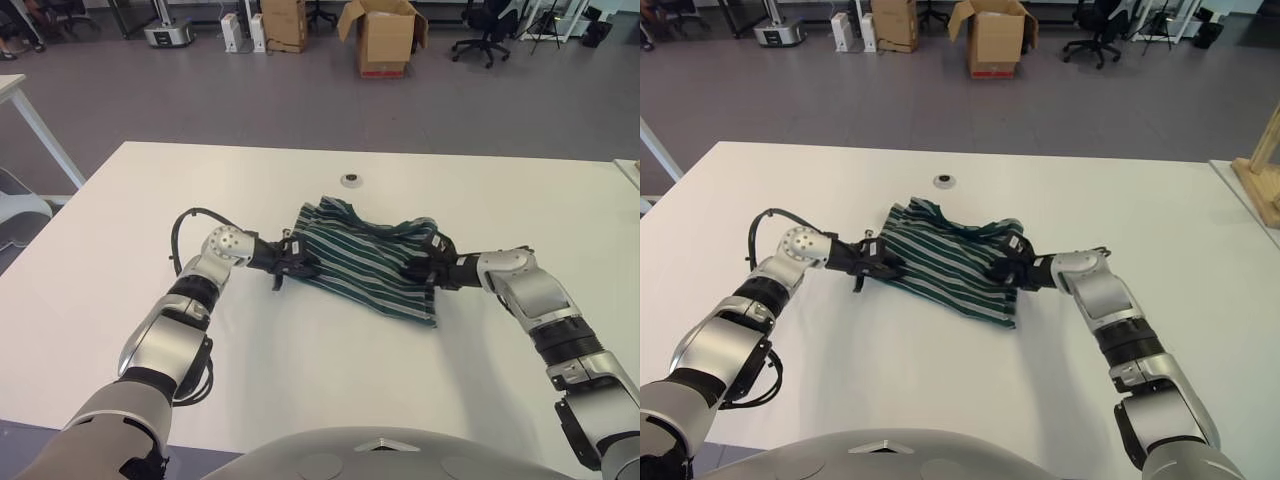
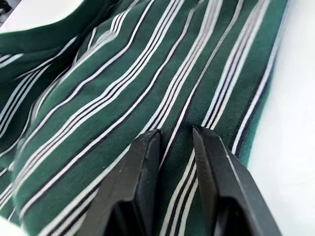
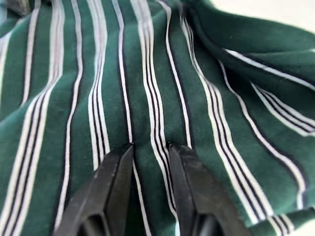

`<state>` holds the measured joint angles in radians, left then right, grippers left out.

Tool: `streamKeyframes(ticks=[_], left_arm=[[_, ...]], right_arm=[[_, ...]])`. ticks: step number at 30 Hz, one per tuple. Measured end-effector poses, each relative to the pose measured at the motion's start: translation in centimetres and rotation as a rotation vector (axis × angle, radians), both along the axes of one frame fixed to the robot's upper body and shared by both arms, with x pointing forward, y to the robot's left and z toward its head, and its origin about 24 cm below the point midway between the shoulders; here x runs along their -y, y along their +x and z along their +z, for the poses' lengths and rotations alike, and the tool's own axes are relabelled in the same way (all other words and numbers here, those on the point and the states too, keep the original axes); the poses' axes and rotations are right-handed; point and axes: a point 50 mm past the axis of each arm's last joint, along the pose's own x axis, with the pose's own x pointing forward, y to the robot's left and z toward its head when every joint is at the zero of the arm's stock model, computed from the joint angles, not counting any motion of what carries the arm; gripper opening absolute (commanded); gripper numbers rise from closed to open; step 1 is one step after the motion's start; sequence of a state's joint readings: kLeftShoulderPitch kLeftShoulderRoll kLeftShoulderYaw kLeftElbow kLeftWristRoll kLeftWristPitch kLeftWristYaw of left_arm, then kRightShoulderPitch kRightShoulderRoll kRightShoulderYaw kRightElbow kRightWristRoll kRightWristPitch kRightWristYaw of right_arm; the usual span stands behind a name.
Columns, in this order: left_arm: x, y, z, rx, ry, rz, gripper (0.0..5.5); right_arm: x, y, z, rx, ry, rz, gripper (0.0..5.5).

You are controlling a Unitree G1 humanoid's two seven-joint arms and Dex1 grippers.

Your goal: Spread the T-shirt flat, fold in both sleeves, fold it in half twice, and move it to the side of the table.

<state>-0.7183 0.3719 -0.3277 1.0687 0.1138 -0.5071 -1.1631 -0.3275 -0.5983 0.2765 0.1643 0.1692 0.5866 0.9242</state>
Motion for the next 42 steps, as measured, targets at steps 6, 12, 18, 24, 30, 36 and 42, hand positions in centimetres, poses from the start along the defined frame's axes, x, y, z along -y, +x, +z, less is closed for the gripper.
streamKeyframes(ticks=[6, 12, 18, 24, 30, 36, 42], left_arm=[[-0.6, -0.8, 0.0, -0.044, 0.006, -0.061, 1.19], [0.6, -5.3, -0.6, -0.328, -0.068, -0.192, 1.19], [6.3, -10.7, 0.6, -0.554, -0.244, -0.223, 1.19], [5.1, -6.7, 5.3, -0.381, -0.363, -0.081, 1.19], [-1.0, -0.4, 7.8, -0.127, -0.208, 0.158, 1.19], [-3.9, 0.5, 1.2, 0.218, 0.251, 0.171, 1.19], [-5.2, -1.4, 0.0, 0.23, 0.187, 0.088, 1.19]], right_arm=[[-0.1, -0.1, -0.1, -0.015, 0.019, -0.009, 1.33], [-0.6, 1.4, -0.3, 0.004, 0.061, -0.055, 1.33], [-2.5, 4.1, -0.8, 0.086, 0.076, -0.068, 1.33], [-2.1, 4.1, 5.1, 0.153, 0.311, 0.097, 1.33], [-1.7, -1.3, 6.4, 0.016, 0.326, 0.274, 1.33], [-1.1, -3.2, -0.2, -0.124, 0.177, 0.031, 1.33], [1.8, -1.1, -0.1, -0.19, 0.192, -0.036, 1.33]])
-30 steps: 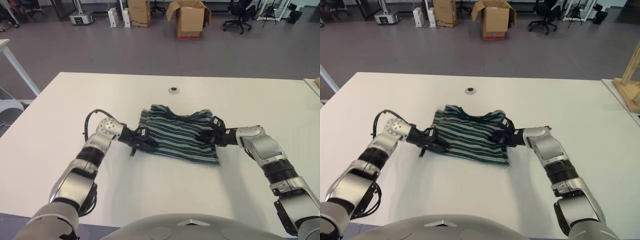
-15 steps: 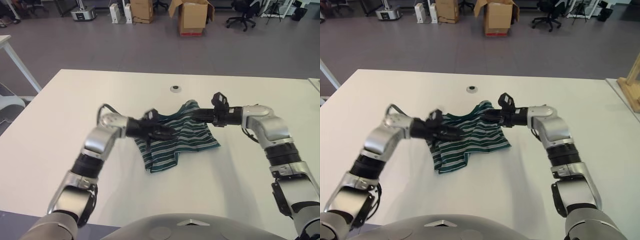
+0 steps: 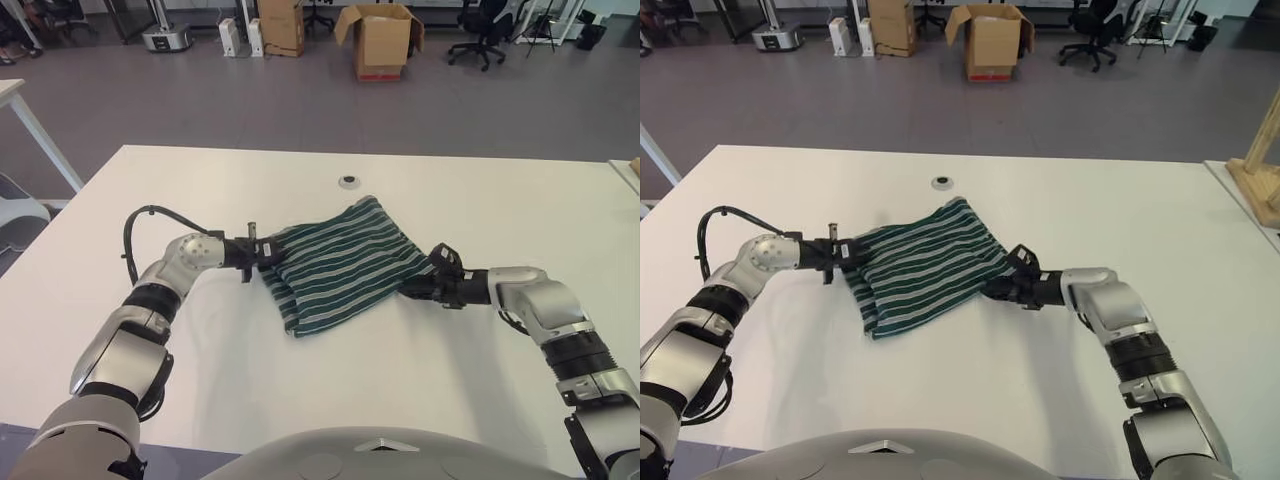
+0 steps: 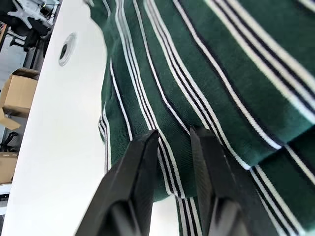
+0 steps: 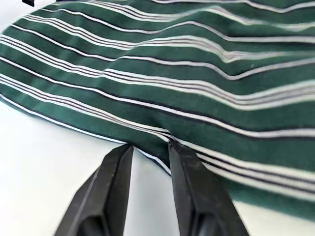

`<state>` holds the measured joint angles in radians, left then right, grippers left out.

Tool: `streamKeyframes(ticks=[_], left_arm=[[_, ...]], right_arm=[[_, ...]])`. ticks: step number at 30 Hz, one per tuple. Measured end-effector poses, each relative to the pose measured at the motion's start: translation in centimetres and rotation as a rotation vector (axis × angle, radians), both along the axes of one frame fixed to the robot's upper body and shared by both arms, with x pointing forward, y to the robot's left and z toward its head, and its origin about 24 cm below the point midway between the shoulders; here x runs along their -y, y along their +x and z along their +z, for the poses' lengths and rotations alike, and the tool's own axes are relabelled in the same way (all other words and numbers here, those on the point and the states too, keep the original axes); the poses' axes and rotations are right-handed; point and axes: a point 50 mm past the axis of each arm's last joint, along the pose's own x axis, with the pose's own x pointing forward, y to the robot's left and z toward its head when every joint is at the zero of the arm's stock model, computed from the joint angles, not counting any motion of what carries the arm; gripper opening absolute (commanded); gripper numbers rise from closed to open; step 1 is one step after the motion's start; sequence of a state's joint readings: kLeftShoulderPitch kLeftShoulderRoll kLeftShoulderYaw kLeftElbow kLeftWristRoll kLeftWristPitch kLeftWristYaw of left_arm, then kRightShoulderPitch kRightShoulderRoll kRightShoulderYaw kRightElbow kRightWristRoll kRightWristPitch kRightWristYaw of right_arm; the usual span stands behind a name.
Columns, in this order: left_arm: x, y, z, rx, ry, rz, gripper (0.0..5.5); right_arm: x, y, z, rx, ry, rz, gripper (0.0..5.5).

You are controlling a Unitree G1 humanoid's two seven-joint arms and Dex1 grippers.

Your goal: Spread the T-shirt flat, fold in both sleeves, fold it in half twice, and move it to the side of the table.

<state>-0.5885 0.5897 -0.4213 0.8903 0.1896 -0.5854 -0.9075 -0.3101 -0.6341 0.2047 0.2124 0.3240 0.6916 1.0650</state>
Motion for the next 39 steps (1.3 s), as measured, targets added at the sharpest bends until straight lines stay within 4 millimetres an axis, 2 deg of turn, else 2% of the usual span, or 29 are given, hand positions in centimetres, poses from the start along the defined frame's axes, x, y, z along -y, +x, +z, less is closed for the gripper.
streamKeyframes(ticks=[3, 5, 7, 8, 10, 12, 14, 16, 18, 20, 22, 23, 24, 26, 28, 30, 31, 33, 37, 39], left_arm=[[0.4, -3.2, 0.3, -0.133, -0.101, -0.12, 1.19], [1.8, -6.3, 0.4, -0.308, -0.171, -0.185, 1.19], [3.4, -9.6, 0.2, -0.469, -0.185, -0.242, 1.19], [4.0, -10.7, 0.2, -0.503, -0.186, -0.251, 1.19], [4.3, -11.1, 0.2, -0.515, -0.182, -0.216, 1.19], [4.1, -10.5, 0.8, -0.471, -0.118, -0.2, 1.19], [3.4, -9.1, 1.5, -0.378, -0.054, -0.127, 1.19], [1.9, -7.5, 2.3, -0.307, -0.03, 0.036, 1.19], [2.5, -7.6, 3.3, -0.376, -0.192, 0.105, 1.19], [3.5, -7.9, 5.5, -0.53, -0.488, 0.116, 1.19], [2.7, -7.6, 7.9, -0.67, -0.709, 0.148, 1.19], [1.7, -6.4, 9.6, -0.626, -0.742, 0.18, 1.19], [1.1, -5.4, 10.4, -0.567, -0.746, 0.207, 1.19], [-1.0, -2.8, 10.3, -0.385, -0.715, 0.396, 1.19], [-2.6, -1.2, 9.5, -0.232, -0.615, 0.529, 1.19], [-3.4, -0.4, 8.3, -0.144, -0.487, 0.576, 1.19], [-3.7, -0.2, 7.7, -0.112, -0.439, 0.59, 1.19], [-4.1, -0.1, 7.4, -0.081, -0.403, 0.587, 1.19], [-4.1, 0.1, 7.1, -0.041, -0.38, 0.569, 1.19], [-4.3, 0.1, 6.4, -0.03, -0.356, 0.585, 1.19]], right_arm=[[0.9, 0.6, 0.4, -0.013, 0.016, 0.067, 1.33], [0.9, 1.3, 0.6, 0.026, 0.029, 0.08, 1.33], [0.1, 2.6, 1.6, 0.101, 0.07, 0.08, 1.33], [-0.6, 3.2, 2.2, 0.142, 0.089, 0.093, 1.33], [-1.4, 3.3, 2.8, 0.176, 0.103, 0.133, 1.33], [-1.4, 2.9, 2.9, 0.182, 0.099, 0.178, 1.33], [-0.6, 2.6, 3.4, 0.227, 0.039, 0.191, 1.33], [-0.1, 2.4, 4.3, 0.295, 0.015, 0.169, 1.33], [0.1, 2.0, 4.9, 0.324, 0.023, 0.122, 1.33], [0.0, 1.2, 5.1, 0.333, 0.049, 0.102, 1.33], [-0.1, -0.3, 5.2, 0.339, 0.079, 0.067, 1.33], [-0.9, -1.5, 5.2, 0.329, 0.112, 0.077, 1.33], [-1.6, -2.3, 5.3, 0.319, 0.127, 0.087, 1.33], [-4.2, -4.4, 4.4, 0.267, 0.171, 0.124, 1.33], [-5.5, -5.5, 3.1, 0.208, 0.179, 0.124, 1.33], [-5.7, -5.4, 2.4, 0.194, 0.134, 0.1, 1.33], [-5.6, -5.5, 1.3, 0.161, 0.08, 0.081, 1.33], [-5.3, -5.6, 0.1, 0.139, -0.008, 0.108, 1.33], [-3.7, -3.3, 0.6, 0.299, -0.215, 0.317, 1.33], [-2.8, -1.1, 1.1, 0.415, -0.316, 0.375, 1.33]])
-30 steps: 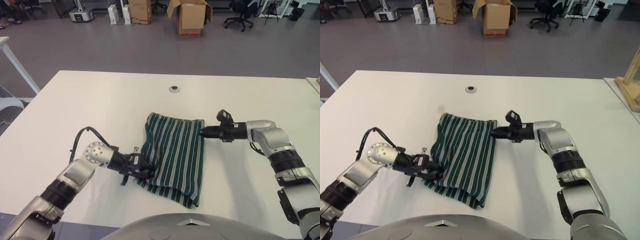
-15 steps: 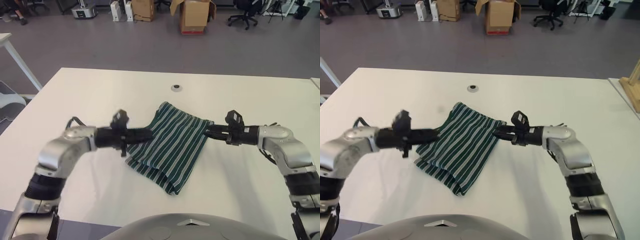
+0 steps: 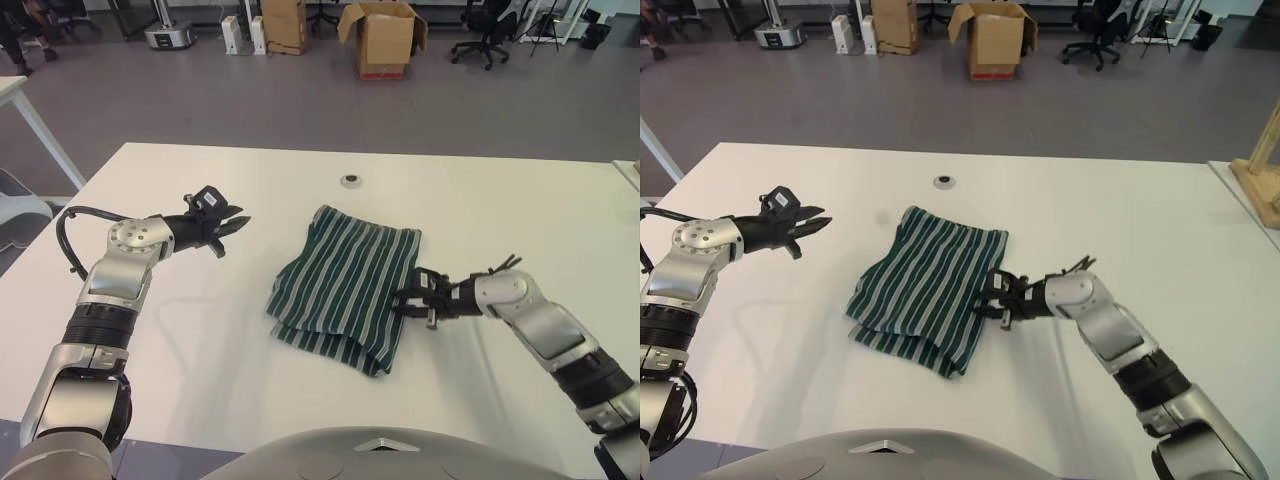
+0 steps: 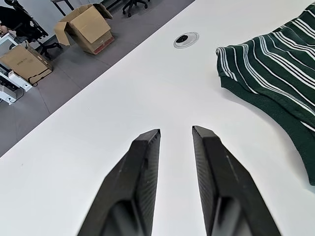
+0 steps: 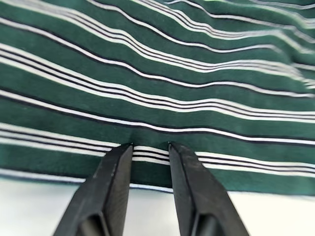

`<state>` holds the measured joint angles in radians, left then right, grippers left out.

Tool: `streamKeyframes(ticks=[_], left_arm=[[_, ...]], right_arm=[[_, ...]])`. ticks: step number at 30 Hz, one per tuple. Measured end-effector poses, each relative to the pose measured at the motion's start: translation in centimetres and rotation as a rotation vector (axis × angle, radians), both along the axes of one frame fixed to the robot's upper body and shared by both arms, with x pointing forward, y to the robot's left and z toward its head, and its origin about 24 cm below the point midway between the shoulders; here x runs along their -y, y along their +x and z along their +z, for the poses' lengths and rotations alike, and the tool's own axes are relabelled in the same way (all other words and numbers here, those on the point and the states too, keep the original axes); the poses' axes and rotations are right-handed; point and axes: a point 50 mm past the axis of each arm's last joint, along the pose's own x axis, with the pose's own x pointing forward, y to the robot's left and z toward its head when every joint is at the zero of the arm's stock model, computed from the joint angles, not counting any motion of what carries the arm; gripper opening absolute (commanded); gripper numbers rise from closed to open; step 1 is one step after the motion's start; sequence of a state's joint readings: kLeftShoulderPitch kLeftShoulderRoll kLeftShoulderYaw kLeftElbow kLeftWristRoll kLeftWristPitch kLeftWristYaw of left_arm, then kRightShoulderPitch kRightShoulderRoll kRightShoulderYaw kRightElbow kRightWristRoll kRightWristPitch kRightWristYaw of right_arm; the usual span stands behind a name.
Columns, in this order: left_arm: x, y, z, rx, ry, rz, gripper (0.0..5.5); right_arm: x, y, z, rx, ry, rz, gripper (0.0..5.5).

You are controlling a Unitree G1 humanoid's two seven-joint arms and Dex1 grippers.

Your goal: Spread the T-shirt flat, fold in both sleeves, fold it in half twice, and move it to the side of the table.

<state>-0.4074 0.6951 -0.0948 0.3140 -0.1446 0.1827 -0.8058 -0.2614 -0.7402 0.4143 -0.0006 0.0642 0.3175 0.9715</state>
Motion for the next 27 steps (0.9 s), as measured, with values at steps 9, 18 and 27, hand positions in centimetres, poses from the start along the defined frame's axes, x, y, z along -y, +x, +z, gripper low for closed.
streamKeyframes(ticks=[9, 18, 27], left_arm=[[-0.3, -2.0, -4.5, 0.094, 0.18, -0.136, 1.19], [0.8, -7.8, -6.1, 0.257, 0.315, -0.78, 2.04], [4.9, -5.7, -5.8, 0.557, 0.511, -1.116, 2.04]], right_arm=[[1.8, 1.4, 3.5, 0.112, 0.197, -0.045, 1.33], [4.1, -6.1, -0.1, 0.288, -0.015, 0.044, 2.55], [1.7, -7.6, -1.2, 0.552, 0.04, 0.333, 2.55]])
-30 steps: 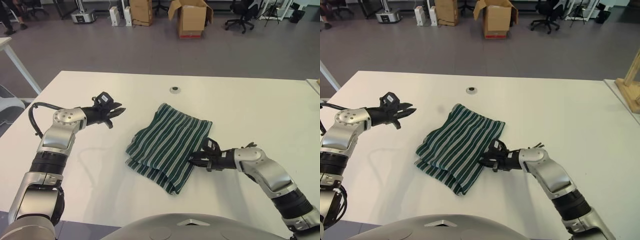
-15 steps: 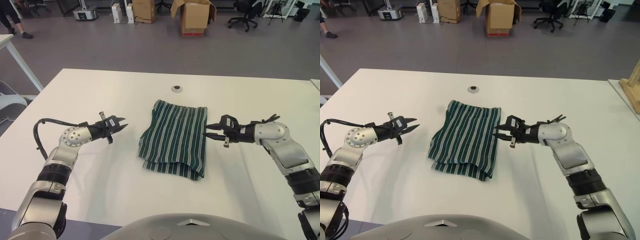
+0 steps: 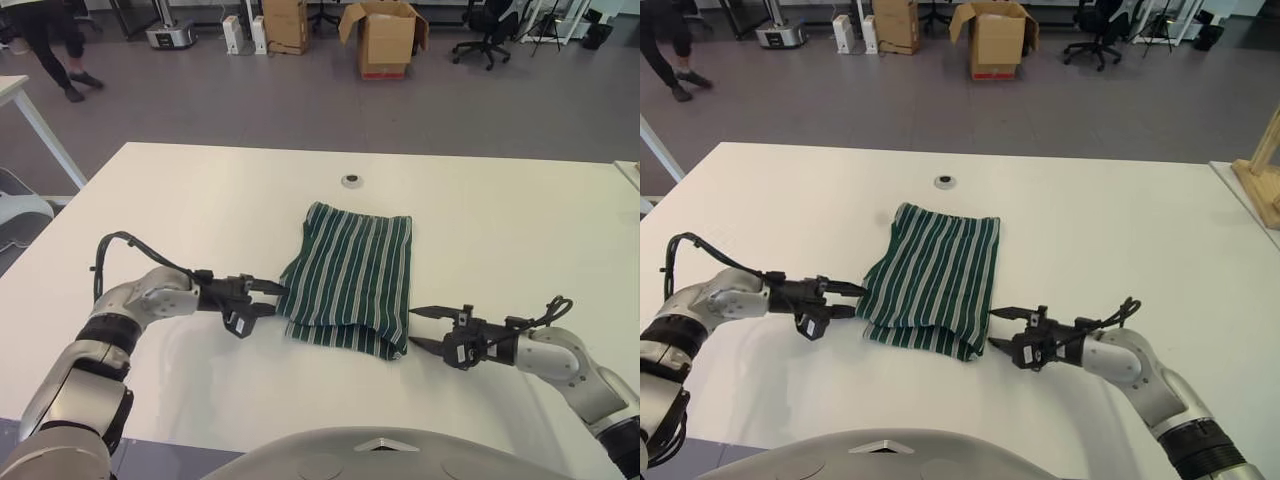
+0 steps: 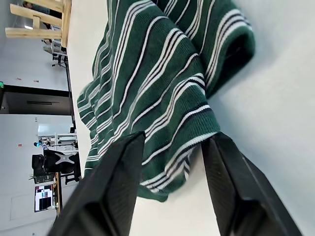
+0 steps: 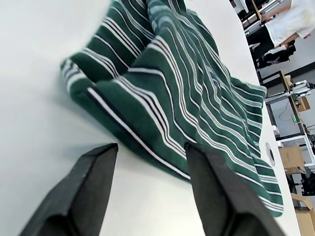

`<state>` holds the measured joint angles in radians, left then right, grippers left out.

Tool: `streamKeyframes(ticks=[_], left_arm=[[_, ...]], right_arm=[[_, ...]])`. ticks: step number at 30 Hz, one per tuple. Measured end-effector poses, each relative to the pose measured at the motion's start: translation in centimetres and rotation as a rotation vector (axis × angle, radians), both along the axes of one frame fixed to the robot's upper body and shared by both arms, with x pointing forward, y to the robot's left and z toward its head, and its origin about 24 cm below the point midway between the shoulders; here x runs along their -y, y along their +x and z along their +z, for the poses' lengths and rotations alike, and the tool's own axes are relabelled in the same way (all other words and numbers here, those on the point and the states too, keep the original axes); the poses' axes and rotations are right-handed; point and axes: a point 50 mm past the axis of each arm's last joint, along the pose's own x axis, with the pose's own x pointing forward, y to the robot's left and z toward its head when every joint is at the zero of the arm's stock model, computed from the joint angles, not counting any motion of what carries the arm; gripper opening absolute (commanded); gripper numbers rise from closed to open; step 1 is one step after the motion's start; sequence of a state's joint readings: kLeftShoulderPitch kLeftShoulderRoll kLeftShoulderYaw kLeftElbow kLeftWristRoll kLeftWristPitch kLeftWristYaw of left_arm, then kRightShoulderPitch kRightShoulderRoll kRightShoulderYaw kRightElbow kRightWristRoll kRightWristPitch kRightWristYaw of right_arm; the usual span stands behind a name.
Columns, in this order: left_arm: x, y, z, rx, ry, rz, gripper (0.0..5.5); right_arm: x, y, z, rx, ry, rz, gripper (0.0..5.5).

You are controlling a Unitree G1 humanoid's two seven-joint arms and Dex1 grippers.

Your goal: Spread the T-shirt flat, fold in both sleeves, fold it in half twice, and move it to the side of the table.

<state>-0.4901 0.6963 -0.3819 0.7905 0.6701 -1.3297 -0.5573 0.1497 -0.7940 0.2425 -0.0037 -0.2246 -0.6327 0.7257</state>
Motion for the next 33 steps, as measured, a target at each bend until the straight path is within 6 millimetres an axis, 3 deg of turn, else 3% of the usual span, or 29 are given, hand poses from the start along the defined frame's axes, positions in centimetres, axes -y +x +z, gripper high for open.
streamKeyframes(ticks=[4, 12, 15, 17, 20, 23, 27, 29, 31, 33], left_arm=[[1.6, 0.9, -0.2, 0.023, 0.012, -0.07, 1.78], [3.3, 0.4, -0.4, 0.025, 0.067, -0.272, 0.11], [3.5, 0.3, -0.7, 0.01, 0.072, -0.291, 0.01], [3.6, 0.4, -1.0, -0.018, 0.066, -0.277, 0.0], [3.4, 0.0, -1.1, -0.118, 0.05, -0.264, 0.0], [3.3, -2.0, -0.8, -0.209, 0.034, -0.275, 0.0], [3.6, -7.5, -1.1, -0.627, 0.035, -0.232, 0.0], [3.7, -9.0, -1.2, -0.859, 0.087, -0.208, 0.0], [3.5, -8.9, -1.2, -1.049, 0.107, -0.126, 0.0], [2.8, -6.7, -0.3, -1.145, 0.034, -0.002, 0.0]], right_arm=[[-1.3, 1.5, -0.3, 0.013, 0.008, 0.052, 2.28], [-1.9, 3.4, -0.9, -0.006, -0.005, 0.071, 0.64], [-1.7, 3.5, -1.2, -0.023, -0.013, 0.076, 0.12], [-1.8, 3.6, -1.2, -0.047, -0.023, 0.093, 0.06], [-2.0, 2.7, -0.8, -0.218, 0.04, 0.098, 0.05], [-1.8, 1.1, -0.3, -0.42, 0.088, 0.103, 0.05], [-1.1, 0.4, 1.5, -0.726, 0.127, 0.11, 0.04], [-0.8, 0.1, 2.9, -0.861, 0.153, 0.116, 0.04], [-0.4, 0.1, 4.0, -0.98, 0.196, 0.101, 0.04], [-0.1, 0.6, 4.9, -1.074, 0.236, 0.068, 0.04]])
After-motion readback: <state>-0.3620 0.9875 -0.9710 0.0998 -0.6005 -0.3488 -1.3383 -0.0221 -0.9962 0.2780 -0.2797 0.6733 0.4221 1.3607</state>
